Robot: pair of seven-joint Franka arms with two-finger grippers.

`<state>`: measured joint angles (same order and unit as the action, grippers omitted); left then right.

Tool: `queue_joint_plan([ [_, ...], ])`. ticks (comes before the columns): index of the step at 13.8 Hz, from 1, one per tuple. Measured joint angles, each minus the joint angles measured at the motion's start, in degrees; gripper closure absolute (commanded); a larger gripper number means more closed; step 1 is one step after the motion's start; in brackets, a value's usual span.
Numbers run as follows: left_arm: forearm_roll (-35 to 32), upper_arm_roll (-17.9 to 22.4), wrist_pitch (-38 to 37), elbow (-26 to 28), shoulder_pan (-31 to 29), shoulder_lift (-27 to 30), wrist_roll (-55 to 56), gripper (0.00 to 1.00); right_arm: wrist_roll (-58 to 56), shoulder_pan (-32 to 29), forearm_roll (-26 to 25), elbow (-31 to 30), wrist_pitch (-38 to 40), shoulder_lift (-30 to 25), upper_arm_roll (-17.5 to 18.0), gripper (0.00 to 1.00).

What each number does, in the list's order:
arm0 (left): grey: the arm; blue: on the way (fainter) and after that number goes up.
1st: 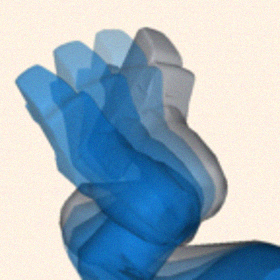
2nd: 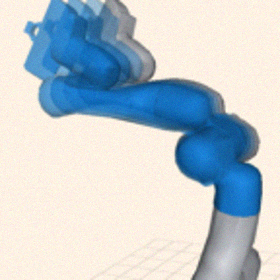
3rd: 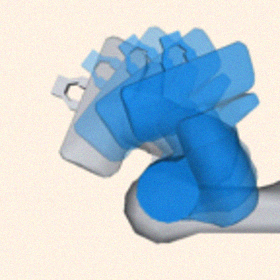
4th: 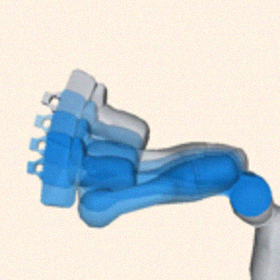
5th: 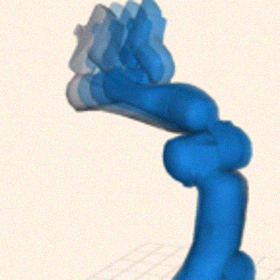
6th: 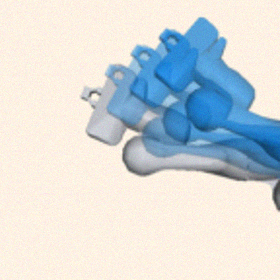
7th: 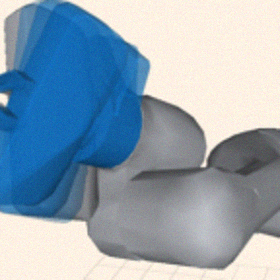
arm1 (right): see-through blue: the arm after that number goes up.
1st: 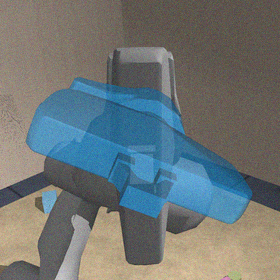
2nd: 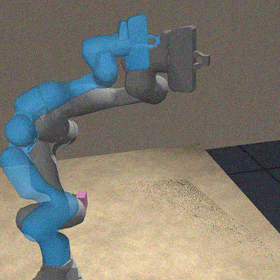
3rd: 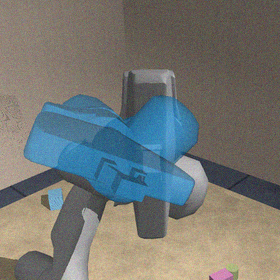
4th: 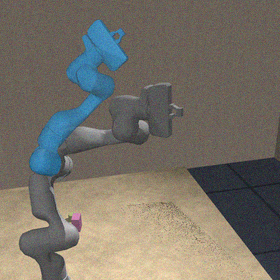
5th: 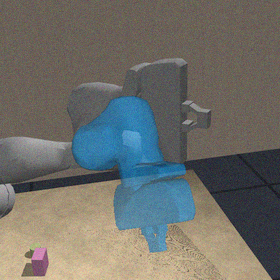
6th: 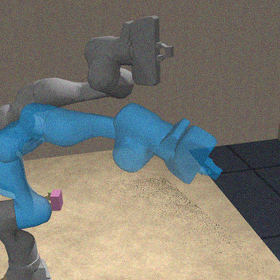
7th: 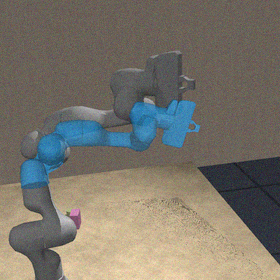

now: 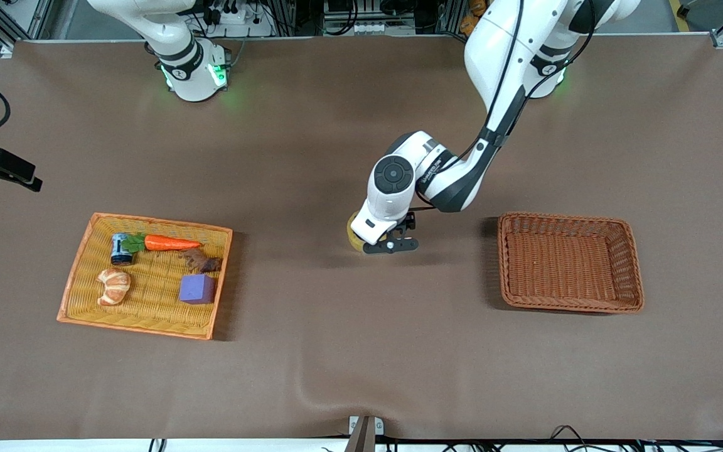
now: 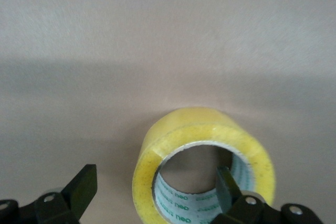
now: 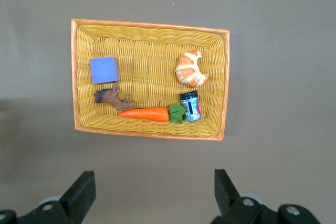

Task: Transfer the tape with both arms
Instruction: 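Grasp the tape roll with the left gripper while the right gripper retracts, then carry the tape roll with the left gripper into the brown basket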

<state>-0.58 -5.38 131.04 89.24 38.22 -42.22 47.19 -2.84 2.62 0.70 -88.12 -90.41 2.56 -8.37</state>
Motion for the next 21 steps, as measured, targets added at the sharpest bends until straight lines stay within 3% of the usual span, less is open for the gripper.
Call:
queue_joint_plan([
  [1, 0.00, 0.00, 0.64, 1.11, 0.09, -0.02, -0.09, 0.22, 0.01, -0.18, 0.01, -0.38, 0.13, -0.08, 0.01, 0.00],
  [3, 0.00, 0.00, 2.46, 2.84, 0.24, -0.05, -0.17, 0.91, 0.01, -0.71, 0.02, -1.23, 0.03, -0.08, 0.01, 0.00],
  [4, 0.00, 0.00, 3.23, 3.23, 0.34, -0.10, -0.17, 1.00, 0.01, -0.84, 0.09, -1.49, -0.03, -0.08, 0.01, 0.00],
  [10, -0.03, 0.45, 4.44, 2.95, 0.14, 0.74, -0.18, 1.00, 0.01, -0.86, 0.33, -1.61, -0.12, -0.08, 0.49, 0.00],
  [12, -0.03, 0.73, 3.12, 3.08, -2.11, 4.52, -1.05, 1.00, 0.00, -0.86, 0.33, -1.62, -0.26, -0.08, 0.79, 0.00],
  [17, -0.04, 1.07, -13.57, 3.99, -14.66, 21.64, -13.83, 1.00, 0.00, -0.68, 0.37, -1.66, -0.38, -0.08, 1.37, 0.00],
  [21, -0.03, 1.25, -22.49, 6.00, -28.17, 26.71, -35.36, 1.00, 0.00, -0.67, 0.37, -1.73, -0.95, -0.07, 1.42, 0.00],
])
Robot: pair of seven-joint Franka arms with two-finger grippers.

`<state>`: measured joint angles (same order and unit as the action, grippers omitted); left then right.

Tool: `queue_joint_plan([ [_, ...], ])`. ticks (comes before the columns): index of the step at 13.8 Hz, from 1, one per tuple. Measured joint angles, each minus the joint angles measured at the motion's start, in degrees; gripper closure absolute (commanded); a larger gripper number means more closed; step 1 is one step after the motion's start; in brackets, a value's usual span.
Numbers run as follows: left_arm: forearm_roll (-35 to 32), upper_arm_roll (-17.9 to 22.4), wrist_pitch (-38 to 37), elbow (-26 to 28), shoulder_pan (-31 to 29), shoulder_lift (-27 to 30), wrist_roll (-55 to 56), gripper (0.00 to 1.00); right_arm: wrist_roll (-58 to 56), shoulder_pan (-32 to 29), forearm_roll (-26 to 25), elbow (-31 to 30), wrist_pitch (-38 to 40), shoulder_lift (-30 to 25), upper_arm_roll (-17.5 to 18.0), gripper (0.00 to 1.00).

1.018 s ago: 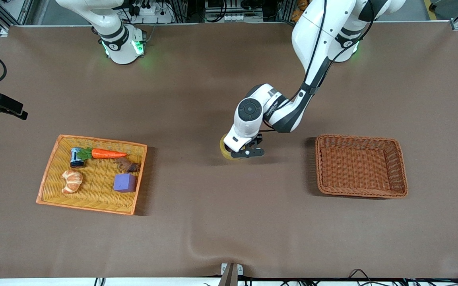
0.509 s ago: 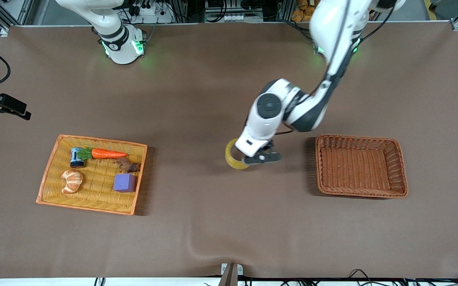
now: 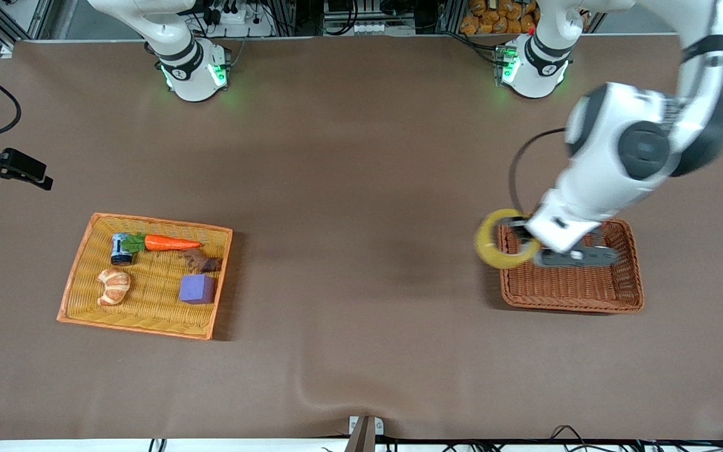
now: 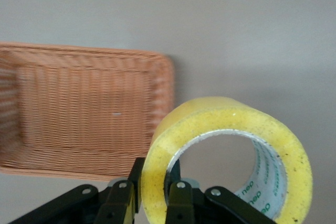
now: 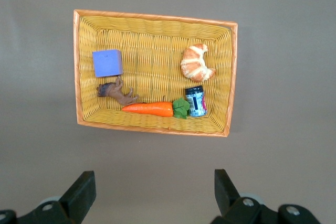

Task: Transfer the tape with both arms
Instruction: 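Carry the tape roll with the left gripper into the brown basket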

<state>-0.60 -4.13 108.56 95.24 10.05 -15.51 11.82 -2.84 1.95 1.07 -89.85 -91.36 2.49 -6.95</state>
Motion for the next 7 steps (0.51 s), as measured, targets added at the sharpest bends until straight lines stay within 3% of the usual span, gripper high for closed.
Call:
queue_joint_plan([
  [4, 0.00, 0.00, -0.56, 3.82, -9.59, -2.62, -12.36, 1.00, -0.01, -0.06, 0.00, -0.07, -0.44, 0.01, -0.10, 0.00],
  [7, 0.00, -0.04, 4.21, 5.30, -13.94, -7.86, -18.00, 1.00, -0.01, -0.07, 0.00, -0.11, -0.41, 0.02, -0.17, 0.00],
])
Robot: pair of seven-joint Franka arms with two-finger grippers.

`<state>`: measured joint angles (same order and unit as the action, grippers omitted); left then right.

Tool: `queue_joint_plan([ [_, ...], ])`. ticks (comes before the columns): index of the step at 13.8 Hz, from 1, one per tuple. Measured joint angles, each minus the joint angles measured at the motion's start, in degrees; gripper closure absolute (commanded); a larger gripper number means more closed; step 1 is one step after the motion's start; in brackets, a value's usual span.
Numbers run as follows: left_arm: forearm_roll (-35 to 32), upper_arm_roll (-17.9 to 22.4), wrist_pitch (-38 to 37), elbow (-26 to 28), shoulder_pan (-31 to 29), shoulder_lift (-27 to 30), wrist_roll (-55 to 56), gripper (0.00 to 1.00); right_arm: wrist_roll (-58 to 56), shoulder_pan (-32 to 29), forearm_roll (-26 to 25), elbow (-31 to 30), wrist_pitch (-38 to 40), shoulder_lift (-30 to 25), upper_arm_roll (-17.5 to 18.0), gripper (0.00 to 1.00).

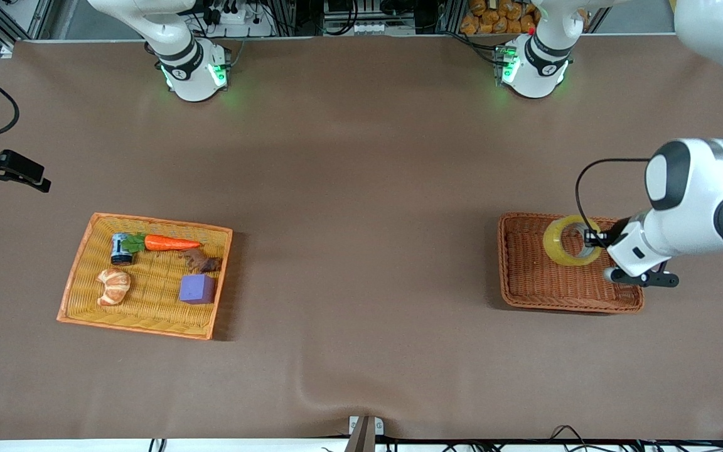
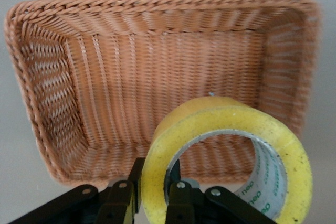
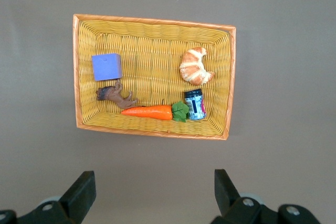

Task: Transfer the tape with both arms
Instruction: 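Carry the tape roll with the left gripper into the brown basket, then open the left gripper and release the tape roll in the basket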

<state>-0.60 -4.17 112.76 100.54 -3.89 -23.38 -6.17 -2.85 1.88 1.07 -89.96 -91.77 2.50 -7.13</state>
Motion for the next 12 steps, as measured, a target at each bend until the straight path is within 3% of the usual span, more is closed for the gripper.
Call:
queue_joint_plan([
  [1, 0.00, -0.01, 2.56, 0.33, -0.68, -1.68, -1.53, 1.00, 0.00, 0.00, 0.00, -0.01, 0.01, 0.00, -0.01, 0.00],
  [2, 0.00, -0.01, 5.13, 0.36, -0.95, -3.28, -2.29, 0.71, 0.00, 0.00, 0.00, -0.01, 0.01, 0.00, -0.01, 0.00],
  [3, 0.00, -0.08, 6.97, 0.21, -0.89, -4.41, -2.69, 0.27, 0.00, 0.00, 0.00, -0.02, 0.02, 0.00, -0.01, 0.00],
  [4, 0.00, -0.27, 7.84, -0.27, -0.67, -5.07, -2.74, 0.00, 0.00, 0.00, 0.00, -0.03, 0.04, 0.00, -0.01, 0.00],
  [8, 0.00, -0.70, 7.69, -5.02, -0.09, -4.83, -2.75, 0.00, -0.01, 0.00, 0.00, -0.05, 0.04, 0.00, 0.00, 0.00],
  [12, 0.00, -0.78, -1.86, -10.96, -0.07, 1.64, -2.74, 0.00, -0.01, 0.00, 0.00, -0.12, 0.03, 0.08, -0.02, 0.00],
])
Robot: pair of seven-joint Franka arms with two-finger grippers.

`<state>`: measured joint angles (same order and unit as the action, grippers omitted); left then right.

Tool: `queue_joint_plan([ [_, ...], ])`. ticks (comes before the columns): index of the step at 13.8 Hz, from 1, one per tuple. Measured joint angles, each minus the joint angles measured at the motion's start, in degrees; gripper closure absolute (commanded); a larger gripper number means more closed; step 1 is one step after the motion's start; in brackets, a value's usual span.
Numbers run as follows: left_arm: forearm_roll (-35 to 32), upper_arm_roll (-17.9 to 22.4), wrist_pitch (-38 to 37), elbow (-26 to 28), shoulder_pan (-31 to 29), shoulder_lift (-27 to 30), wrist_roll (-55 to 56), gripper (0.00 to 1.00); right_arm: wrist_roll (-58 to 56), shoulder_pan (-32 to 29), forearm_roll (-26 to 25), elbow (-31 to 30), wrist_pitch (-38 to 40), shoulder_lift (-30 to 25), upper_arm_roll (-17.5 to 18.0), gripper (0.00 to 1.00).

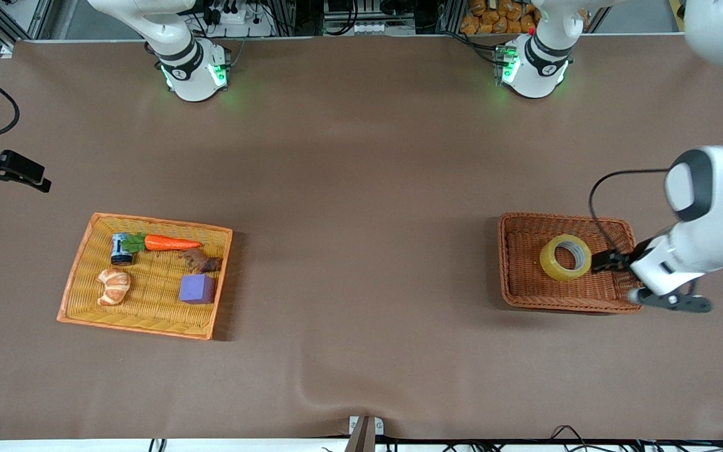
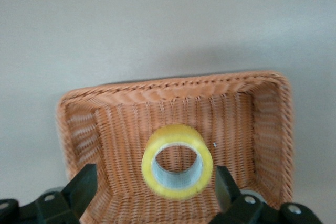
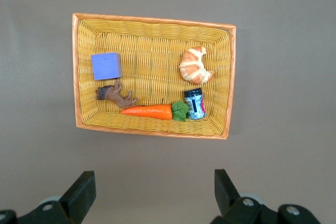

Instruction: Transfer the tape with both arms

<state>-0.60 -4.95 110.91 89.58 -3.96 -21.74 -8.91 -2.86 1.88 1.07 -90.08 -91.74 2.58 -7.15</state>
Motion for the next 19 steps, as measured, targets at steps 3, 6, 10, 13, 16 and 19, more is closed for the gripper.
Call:
queue_joint_plan([
  [3, 0.00, -0.17, -12.27, -6.57, 0.48, 5.17, 0.00, 0.00, -0.01, 0.06, 0.03, -0.12, 0.00, 0.04, 0.12, 0.00],
  [6, 0.00, -0.17, -17.86, -8.64, 0.66, 8.88, 2.17, 0.00, -0.01, 0.28, 0.06, -0.17, 0.00, 0.05, 0.44, 0.00],
  [10, 0.00, -0.18, -22.70, -8.74, 0.67, 12.36, 7.31, 0.00, -0.01, 0.28, 0.06, -0.26, 0.09, 0.05, 0.49, 0.00],
  [13, 0.00, -0.17, -25.06, -8.74, 0.68, 14.52, 9.04, 0.00, -0.01, 0.27, 0.06, -0.30, 0.10, 0.05, 0.49, 0.00],
  [16, 0.00, -0.52, -26.31, -8.60, 0.86, 15.30, 9.22, 0.00, -0.01, 0.27, 0.06, -0.33, 0.10, 0.05, 0.48, 0.00],
  [19, 0.01, -0.01, -26.75, -7.10, 2.39, 16.27, 9.35, 0.00, -0.01, 0.27, 0.06, -0.41, 0.11, 0.05, 0.49, 0.00],
])
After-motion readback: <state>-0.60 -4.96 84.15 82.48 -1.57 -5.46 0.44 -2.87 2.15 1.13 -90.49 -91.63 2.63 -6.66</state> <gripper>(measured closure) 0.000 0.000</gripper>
